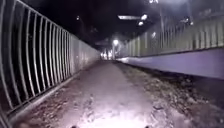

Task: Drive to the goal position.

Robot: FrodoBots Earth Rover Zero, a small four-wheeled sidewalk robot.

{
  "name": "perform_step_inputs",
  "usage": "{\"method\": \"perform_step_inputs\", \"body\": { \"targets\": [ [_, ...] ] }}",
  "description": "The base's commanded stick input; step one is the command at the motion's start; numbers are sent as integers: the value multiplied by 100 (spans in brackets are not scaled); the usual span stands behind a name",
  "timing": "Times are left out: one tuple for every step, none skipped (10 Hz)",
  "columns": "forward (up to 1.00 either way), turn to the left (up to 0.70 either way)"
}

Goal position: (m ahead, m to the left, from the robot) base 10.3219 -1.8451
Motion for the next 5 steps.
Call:
{"method": "perform_step_inputs", "body": {
  "targets": [
    [50,0],
    [50,0],
    [50,0],
    [50,0],
    [50,0]
  ]
}}
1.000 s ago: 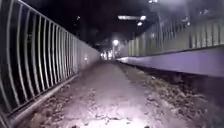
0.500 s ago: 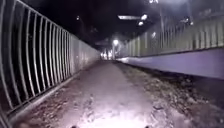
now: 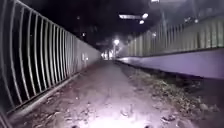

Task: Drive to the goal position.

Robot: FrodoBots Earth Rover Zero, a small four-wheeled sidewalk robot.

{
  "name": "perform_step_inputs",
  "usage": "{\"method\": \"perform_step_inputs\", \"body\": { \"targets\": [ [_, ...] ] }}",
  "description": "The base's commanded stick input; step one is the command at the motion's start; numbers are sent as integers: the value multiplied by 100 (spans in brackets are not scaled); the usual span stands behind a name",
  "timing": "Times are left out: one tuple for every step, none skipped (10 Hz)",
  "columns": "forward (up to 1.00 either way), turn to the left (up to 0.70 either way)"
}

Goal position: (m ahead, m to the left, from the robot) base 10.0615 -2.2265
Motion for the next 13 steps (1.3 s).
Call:
{"method": "perform_step_inputs", "body": {
  "targets": [
    [50,0],
    [50,0],
    [50,0],
    [50,0],
    [50,0],
    [50,0],
    [50,0],
    [50,0],
    [50,0],
    [50,0],
    [50,0],
    [50,0],
    [50,0]
  ]
}}
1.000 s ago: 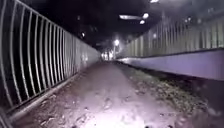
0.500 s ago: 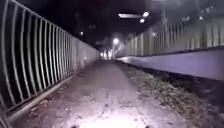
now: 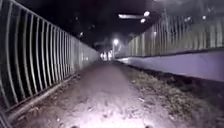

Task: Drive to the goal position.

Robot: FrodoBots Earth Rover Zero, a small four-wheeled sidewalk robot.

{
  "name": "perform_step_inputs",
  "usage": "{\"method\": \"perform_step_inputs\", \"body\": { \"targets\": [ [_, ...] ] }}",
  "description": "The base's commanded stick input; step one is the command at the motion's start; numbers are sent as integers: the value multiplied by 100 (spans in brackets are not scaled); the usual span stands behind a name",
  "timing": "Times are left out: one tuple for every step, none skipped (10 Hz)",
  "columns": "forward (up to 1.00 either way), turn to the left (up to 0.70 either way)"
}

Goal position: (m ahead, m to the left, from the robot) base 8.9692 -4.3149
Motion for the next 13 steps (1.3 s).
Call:
{"method": "perform_step_inputs", "body": {
  "targets": [
    [50,0],
    [50,0],
    [50,0],
    [50,0],
    [50,0],
    [50,0],
    [50,0],
    [50,0],
    [50,0],
    [50,0],
    [50,0],
    [50,0],
    [50,0]
  ]
}}
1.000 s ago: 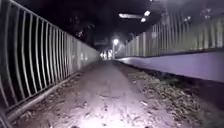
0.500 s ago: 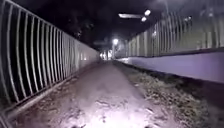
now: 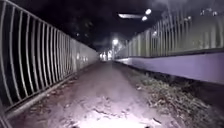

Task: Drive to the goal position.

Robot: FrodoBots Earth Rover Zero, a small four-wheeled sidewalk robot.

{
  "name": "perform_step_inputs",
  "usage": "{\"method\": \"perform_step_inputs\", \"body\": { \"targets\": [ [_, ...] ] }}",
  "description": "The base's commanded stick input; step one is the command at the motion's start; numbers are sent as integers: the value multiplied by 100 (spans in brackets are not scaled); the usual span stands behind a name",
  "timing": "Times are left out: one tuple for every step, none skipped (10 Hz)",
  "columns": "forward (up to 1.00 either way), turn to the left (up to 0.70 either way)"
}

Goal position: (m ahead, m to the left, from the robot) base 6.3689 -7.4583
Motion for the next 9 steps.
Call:
{"method": "perform_step_inputs", "body": {
  "targets": [
    [50,0],
    [50,0],
    [50,0],
    [50,0],
    [50,0],
    [50,0],
    [50,0],
    [50,0],
    [50,0]
  ]
}}
